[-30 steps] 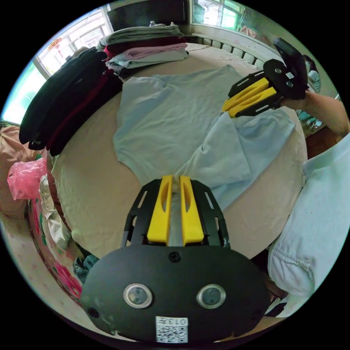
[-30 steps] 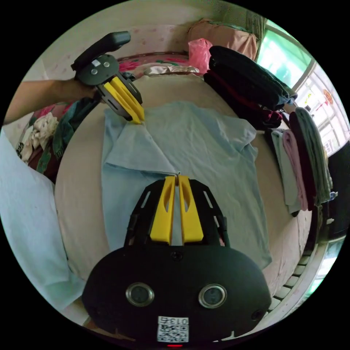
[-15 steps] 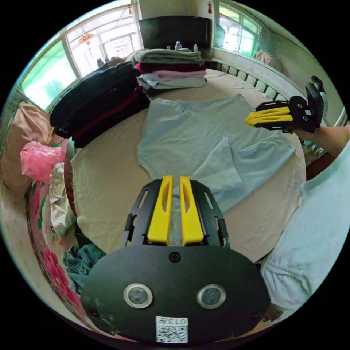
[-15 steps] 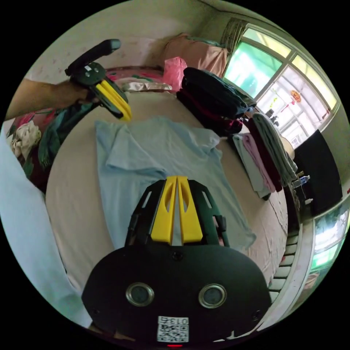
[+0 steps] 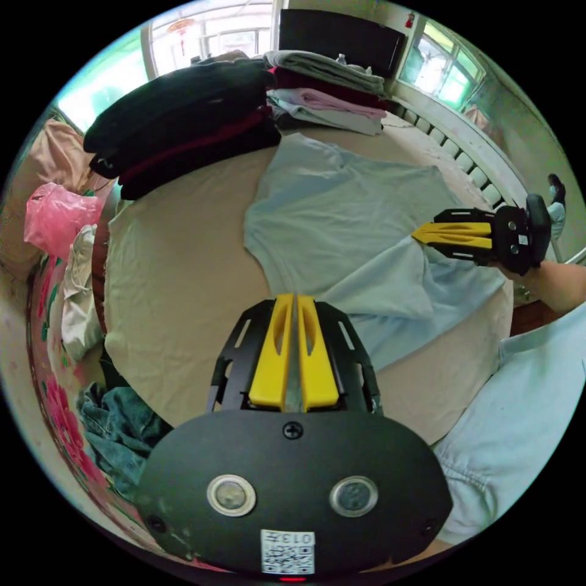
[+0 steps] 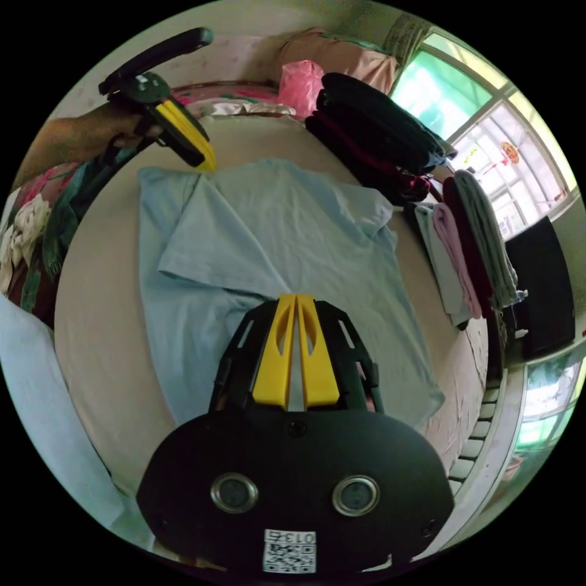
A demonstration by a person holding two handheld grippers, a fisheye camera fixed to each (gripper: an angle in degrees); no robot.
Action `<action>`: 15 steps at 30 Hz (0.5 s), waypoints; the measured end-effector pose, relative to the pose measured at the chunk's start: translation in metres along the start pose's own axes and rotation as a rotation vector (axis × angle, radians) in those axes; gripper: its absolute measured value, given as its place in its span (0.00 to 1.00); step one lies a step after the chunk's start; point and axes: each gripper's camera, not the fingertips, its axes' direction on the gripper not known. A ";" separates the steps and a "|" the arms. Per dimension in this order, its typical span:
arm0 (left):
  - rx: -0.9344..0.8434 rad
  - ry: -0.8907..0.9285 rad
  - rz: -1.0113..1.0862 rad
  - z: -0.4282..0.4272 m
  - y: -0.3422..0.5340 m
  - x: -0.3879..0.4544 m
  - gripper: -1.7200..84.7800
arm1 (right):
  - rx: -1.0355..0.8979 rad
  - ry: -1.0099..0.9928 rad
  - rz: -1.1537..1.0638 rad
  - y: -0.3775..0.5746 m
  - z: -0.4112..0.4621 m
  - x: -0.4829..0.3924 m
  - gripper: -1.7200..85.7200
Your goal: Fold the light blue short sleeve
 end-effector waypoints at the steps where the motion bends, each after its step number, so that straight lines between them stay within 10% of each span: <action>1: 0.017 0.002 0.007 -0.004 0.000 -0.001 0.03 | 0.011 0.009 0.026 0.002 -0.005 0.006 0.02; 15: 0.017 -0.101 0.094 -0.024 -0.016 -0.005 0.02 | 0.055 -0.014 0.101 0.022 -0.029 0.047 0.02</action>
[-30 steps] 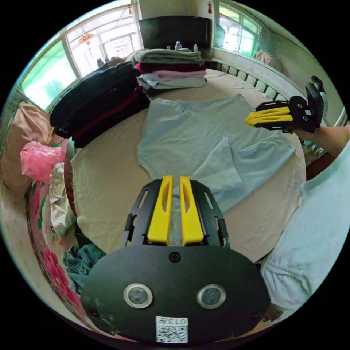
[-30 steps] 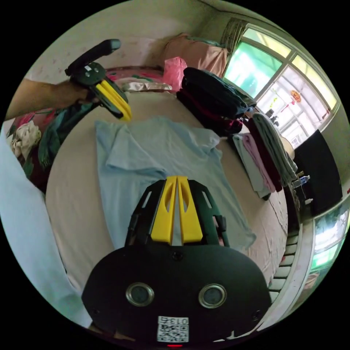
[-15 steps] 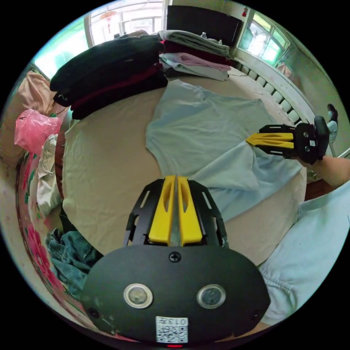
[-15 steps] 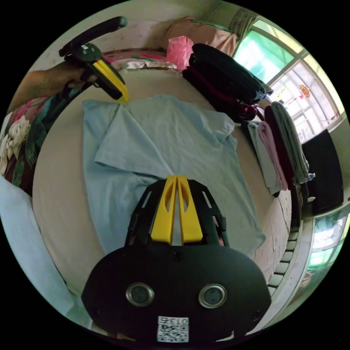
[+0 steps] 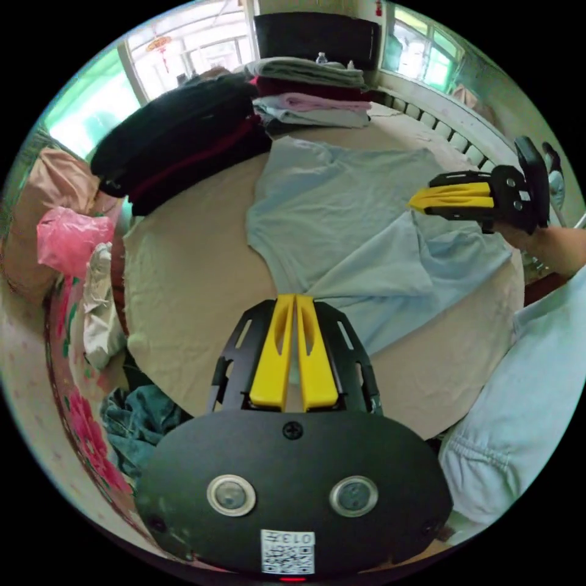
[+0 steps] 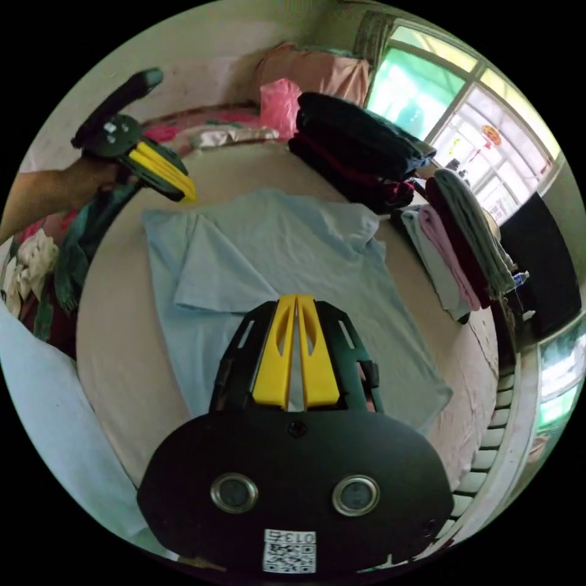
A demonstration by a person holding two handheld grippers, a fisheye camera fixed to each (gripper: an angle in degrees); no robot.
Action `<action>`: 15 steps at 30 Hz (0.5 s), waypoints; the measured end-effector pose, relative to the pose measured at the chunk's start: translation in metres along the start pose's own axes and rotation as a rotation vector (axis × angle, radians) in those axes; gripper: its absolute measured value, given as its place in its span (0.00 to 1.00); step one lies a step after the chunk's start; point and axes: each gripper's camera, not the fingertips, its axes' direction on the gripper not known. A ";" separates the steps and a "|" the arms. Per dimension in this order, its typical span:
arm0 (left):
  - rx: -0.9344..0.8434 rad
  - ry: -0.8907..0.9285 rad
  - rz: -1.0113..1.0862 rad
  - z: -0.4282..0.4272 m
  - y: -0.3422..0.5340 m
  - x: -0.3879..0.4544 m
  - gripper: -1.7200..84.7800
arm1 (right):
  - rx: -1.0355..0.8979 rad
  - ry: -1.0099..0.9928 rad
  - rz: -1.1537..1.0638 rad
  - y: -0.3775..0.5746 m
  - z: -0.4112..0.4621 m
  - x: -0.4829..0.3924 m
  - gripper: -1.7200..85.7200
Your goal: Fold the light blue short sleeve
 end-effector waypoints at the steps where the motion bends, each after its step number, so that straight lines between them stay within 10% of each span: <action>1: 0.023 -0.013 0.034 -0.008 0.000 0.003 0.02 | 0.046 -0.024 0.028 0.008 -0.011 0.008 0.02; 6: -0.137 -0.053 0.105 0.006 -0.003 0.009 0.02 | 0.014 -0.065 0.056 0.037 -0.014 0.016 0.02; 15: 0.119 -0.025 -0.064 -0.010 -0.076 -0.053 0.10 | 0.043 -0.042 0.359 0.091 -0.029 0.131 0.08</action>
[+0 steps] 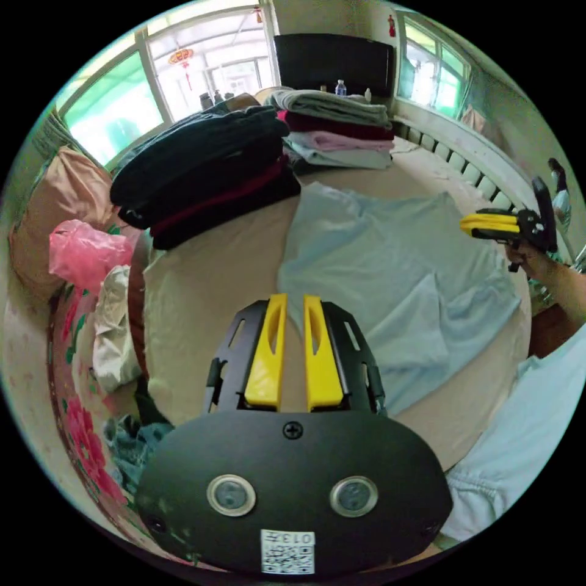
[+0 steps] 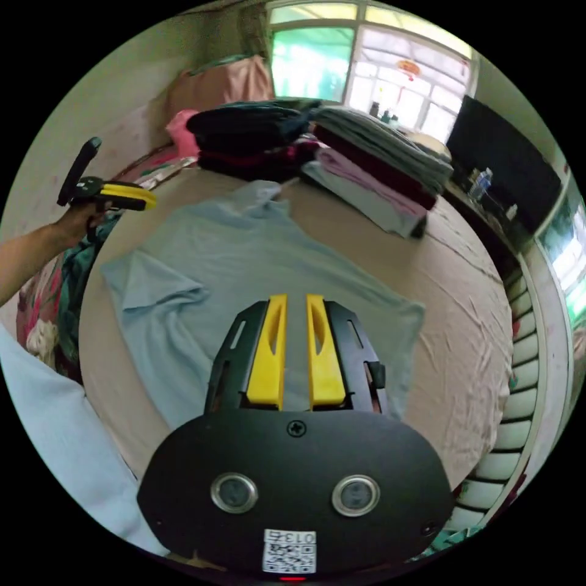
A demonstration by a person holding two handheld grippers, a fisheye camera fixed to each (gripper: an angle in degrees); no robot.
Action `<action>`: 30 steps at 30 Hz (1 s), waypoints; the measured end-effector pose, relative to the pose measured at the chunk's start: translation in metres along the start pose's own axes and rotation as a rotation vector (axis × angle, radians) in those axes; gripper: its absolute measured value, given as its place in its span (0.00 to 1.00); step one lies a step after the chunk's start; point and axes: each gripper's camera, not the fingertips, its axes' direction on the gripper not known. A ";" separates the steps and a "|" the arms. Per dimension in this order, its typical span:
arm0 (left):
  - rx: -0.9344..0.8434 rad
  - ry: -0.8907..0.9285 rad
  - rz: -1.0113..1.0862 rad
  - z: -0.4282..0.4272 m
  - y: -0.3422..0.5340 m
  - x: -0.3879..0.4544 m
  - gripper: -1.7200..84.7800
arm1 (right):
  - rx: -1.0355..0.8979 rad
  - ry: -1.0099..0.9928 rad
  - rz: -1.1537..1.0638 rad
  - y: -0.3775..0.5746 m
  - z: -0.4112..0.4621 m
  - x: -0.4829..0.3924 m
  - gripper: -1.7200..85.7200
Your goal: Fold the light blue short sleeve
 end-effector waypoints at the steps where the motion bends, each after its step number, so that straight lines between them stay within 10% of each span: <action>1: 0.007 0.070 -0.013 0.009 -0.022 -0.010 0.12 | -0.030 -0.001 0.061 0.005 0.003 0.032 0.09; 20: -0.216 0.239 0.152 0.142 -0.201 -0.013 0.08 | -0.275 -0.052 0.013 0.001 0.040 0.202 0.06; 30: 0.103 0.395 0.201 0.071 -0.166 -0.008 0.04 | -0.077 0.093 -0.046 0.031 -0.042 0.166 0.04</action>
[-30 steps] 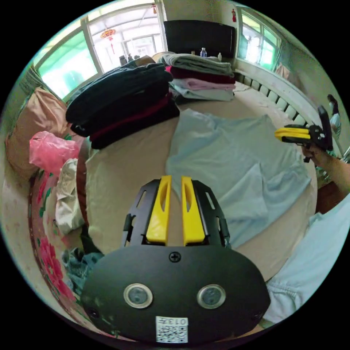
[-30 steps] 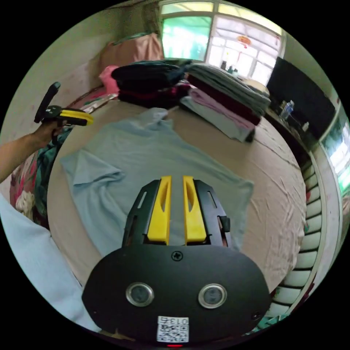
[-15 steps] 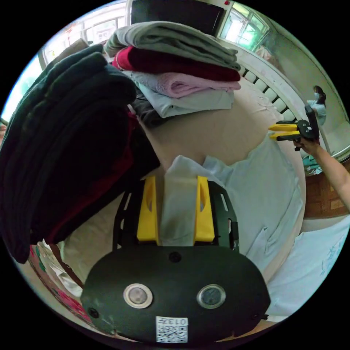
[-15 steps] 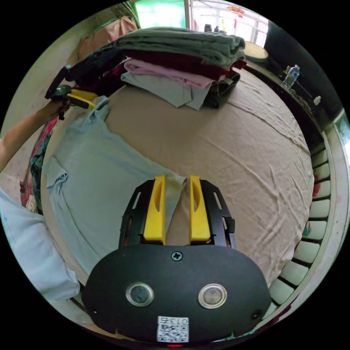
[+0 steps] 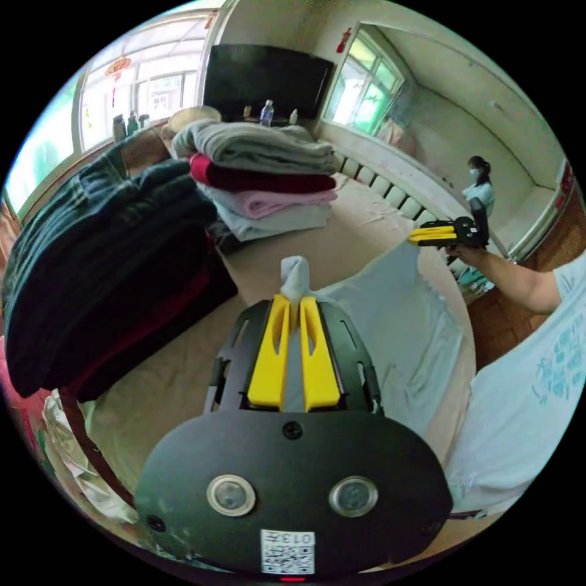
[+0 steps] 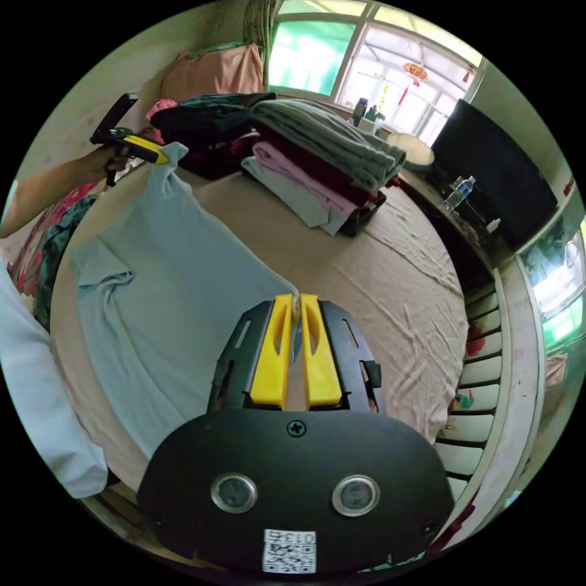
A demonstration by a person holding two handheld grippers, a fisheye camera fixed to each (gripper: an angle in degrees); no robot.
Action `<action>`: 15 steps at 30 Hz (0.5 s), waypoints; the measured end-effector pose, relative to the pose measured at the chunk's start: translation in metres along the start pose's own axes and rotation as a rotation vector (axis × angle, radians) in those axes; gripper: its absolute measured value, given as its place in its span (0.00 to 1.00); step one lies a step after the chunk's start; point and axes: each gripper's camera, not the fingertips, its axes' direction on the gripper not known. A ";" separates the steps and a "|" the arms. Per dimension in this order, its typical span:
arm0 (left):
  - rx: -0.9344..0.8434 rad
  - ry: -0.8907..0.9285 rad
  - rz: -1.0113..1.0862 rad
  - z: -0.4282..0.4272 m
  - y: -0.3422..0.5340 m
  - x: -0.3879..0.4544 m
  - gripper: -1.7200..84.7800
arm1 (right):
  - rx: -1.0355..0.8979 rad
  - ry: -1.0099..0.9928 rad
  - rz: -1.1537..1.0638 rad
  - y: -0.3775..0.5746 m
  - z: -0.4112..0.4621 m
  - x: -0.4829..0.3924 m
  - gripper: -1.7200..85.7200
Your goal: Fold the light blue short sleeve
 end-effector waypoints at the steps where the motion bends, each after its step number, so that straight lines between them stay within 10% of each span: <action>1: 0.033 0.006 0.032 -0.013 0.009 0.012 0.04 | 0.021 0.018 -0.009 0.009 -0.014 -0.010 0.04; 15: -0.199 -0.067 -0.008 0.035 0.111 0.122 0.04 | -0.158 0.272 -0.119 0.116 -0.018 -0.143 0.05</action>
